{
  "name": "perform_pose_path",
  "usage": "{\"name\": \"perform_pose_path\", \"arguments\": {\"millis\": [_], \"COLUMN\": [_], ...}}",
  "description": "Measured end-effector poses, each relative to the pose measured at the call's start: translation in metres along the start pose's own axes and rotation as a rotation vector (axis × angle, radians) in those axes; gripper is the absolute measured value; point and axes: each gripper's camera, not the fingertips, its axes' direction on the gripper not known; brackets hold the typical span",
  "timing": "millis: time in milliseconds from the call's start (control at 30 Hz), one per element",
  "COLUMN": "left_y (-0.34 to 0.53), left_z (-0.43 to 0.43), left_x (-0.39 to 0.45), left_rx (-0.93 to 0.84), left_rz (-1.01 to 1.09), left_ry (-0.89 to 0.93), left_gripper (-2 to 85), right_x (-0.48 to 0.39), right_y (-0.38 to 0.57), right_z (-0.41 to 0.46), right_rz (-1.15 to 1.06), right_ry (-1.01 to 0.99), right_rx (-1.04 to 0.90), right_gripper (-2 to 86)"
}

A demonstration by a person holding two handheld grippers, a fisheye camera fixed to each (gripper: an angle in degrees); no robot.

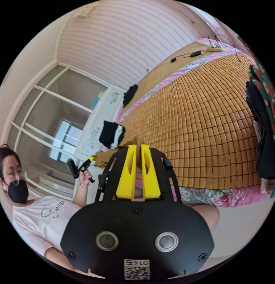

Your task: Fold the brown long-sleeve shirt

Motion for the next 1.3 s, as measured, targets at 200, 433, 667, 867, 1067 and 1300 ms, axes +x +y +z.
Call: {"name": "perform_pose_path", "arguments": {"millis": [200, 433, 667, 867, 1067, 1300], "left_y": [-0.030, -0.014, -0.051, -0.087, -0.104, -0.171], "left_z": [-0.105, -0.138, -0.264, -0.395, -0.471, -0.438], "left_x": [0.016, 0.035, 0.109, 0.220, 0.289, 0.282], "left_rx": [0.186, 0.178, 0.491, 0.756, 0.885, 0.799], "left_rz": [-0.003, -0.092, 0.057, 0.345, 0.492, 0.453], "left_ry": [0.017, 0.021, 0.105, 0.005, -0.060, -0.030], "left_gripper": [-1.0, -1.0, -1.0, -1.0, -1.0, -1.0], "right_x": [-0.008, -0.036, -0.164, -0.302, -0.392, -0.383], "right_y": [0.036, 0.072, 0.061, 0.073, 0.097, 0.062], "right_z": [-0.029, -0.054, -0.122, -0.194, -0.234, -0.184], "right_rz": [0.054, 0.034, -0.362, -0.738, -0.979, -0.837], "right_ry": [-0.085, -0.128, -0.350, -0.418, -0.393, -0.011], "right_rx": [0.007, 0.009, 0.192, 0.358, 0.436, 0.330], "right_gripper": [1.6, 1.5, 1.4, 1.4, 1.4, 1.0]}}
